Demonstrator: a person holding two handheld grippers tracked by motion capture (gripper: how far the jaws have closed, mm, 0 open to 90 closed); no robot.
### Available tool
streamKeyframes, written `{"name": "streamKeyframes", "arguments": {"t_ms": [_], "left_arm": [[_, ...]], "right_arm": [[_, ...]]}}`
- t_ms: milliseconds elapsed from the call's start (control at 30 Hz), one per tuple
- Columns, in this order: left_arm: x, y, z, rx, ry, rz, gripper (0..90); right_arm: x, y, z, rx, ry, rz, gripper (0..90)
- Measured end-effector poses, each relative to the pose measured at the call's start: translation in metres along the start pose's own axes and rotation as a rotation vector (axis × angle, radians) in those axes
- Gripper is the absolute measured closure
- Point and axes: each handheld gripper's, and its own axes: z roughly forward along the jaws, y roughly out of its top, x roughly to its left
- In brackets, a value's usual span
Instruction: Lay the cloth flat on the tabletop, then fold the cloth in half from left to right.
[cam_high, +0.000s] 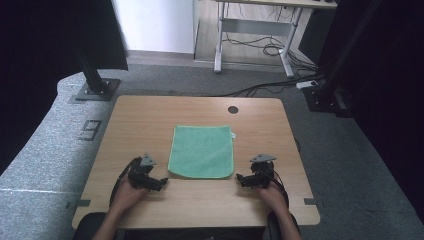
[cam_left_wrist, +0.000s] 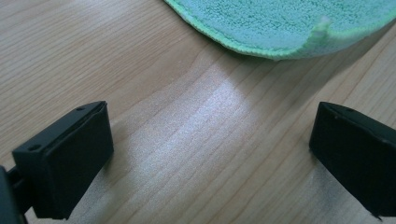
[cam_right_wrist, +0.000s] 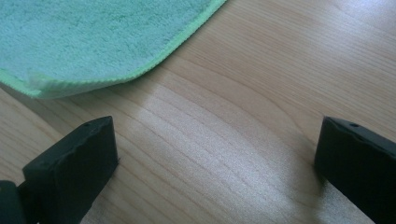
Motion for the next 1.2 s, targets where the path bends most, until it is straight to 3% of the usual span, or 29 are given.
{"name": "streamKeyframes", "arguments": {"t_ms": [600, 800, 1033, 1200], "left_arm": [[0.0, 0.0, 0.0, 0.002, -0.002, 0.003, 0.0], [0.004, 0.005, -0.002, 0.038, -0.016, 0.007, 0.4], [0.017, 0.022, -0.013, -0.025, 0.012, -0.009, 0.6], [0.025, 0.04, -0.008, -0.047, 0.025, -0.012, 0.5]], "right_arm": [[0.0, 0.0, 0.0, 0.0, 0.0, -0.001, 0.0], [0.0, 0.001, -0.001, 0.018, 0.002, 0.001, 0.0], [0.003, 0.004, -0.005, 0.03, 0.03, 0.006, 0.0], [0.007, 0.015, -0.016, -0.011, 0.046, 0.0, 0.0]]}}
